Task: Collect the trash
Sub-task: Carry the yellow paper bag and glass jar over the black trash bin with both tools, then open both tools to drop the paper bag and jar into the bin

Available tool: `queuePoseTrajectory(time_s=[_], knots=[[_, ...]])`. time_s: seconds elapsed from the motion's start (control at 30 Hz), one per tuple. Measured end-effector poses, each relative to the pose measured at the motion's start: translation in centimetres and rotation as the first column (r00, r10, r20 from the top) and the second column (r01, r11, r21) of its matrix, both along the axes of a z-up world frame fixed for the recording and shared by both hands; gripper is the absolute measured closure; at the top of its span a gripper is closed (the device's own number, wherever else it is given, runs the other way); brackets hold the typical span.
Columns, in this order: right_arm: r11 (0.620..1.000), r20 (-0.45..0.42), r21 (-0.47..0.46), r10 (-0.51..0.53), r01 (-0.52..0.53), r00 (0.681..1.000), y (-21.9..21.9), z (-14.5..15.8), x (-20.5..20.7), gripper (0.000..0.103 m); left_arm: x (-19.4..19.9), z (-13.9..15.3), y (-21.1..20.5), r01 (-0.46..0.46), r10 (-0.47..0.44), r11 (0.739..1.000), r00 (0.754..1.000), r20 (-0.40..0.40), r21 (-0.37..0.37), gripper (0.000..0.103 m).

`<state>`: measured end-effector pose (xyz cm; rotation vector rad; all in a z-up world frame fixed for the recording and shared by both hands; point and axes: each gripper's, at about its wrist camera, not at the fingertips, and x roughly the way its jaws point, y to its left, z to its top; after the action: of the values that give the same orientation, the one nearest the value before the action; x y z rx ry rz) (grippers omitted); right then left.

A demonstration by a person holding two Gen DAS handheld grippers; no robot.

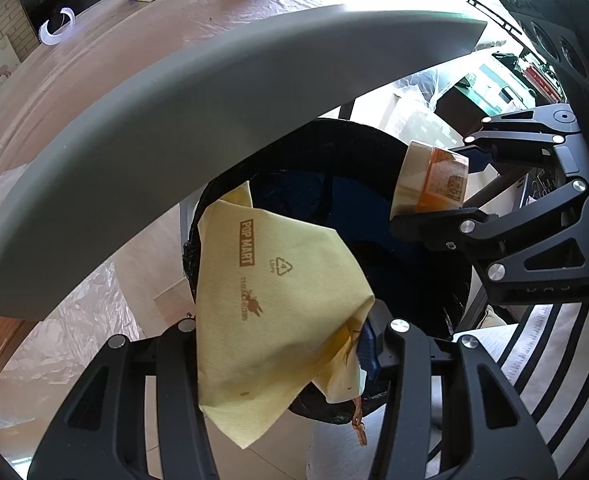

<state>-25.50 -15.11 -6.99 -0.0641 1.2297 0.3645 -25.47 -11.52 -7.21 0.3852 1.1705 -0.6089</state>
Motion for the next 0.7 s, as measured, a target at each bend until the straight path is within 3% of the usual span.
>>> queuePoseTrajectory(time_s=[0.7], knots=[[1.000,-0.033,-0.015,-0.025,0.024,0.999,-0.2,-0.8,0.3,0.057,0.2,-1.6,-1.9,0.034,-0.033,0.999,0.999,-0.021,0.042,0.053]])
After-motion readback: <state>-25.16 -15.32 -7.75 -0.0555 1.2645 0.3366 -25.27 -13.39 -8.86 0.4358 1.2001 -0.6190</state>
